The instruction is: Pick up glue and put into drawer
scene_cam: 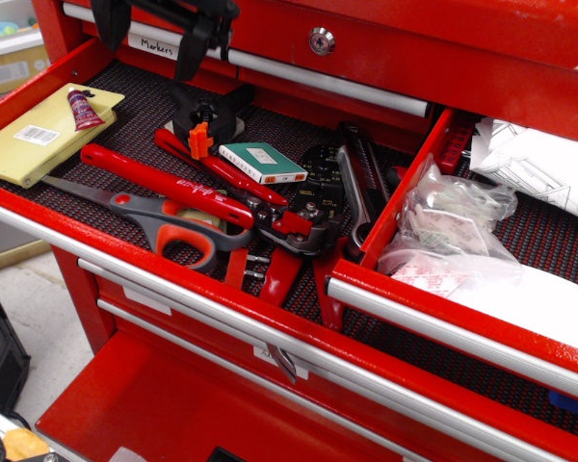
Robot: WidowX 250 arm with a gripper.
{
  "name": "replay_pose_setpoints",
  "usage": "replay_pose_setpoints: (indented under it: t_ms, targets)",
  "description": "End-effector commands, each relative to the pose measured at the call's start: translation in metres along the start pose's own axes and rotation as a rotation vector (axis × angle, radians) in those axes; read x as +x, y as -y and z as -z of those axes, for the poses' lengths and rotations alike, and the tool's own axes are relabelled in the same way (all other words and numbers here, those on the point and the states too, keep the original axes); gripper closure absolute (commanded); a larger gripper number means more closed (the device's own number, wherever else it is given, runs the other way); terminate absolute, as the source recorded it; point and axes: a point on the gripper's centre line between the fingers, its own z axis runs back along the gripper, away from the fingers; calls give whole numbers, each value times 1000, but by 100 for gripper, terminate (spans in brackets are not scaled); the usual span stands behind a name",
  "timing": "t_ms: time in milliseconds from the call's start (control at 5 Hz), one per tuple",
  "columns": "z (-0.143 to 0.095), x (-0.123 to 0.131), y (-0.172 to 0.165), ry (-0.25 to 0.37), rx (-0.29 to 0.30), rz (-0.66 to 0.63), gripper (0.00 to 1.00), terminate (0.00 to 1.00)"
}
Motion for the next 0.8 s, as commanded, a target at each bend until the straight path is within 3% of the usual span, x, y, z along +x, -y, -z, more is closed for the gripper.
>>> replay_pose_setpoints:
  t_ms: [0, 200, 600]
  targets:
    - [43, 15, -40, 67, -48, -9, 0, 0]
    - [60, 15, -58, 71, -31, -30, 0, 0]
    - [88, 21, -78, 83, -76, -3, 0, 0]
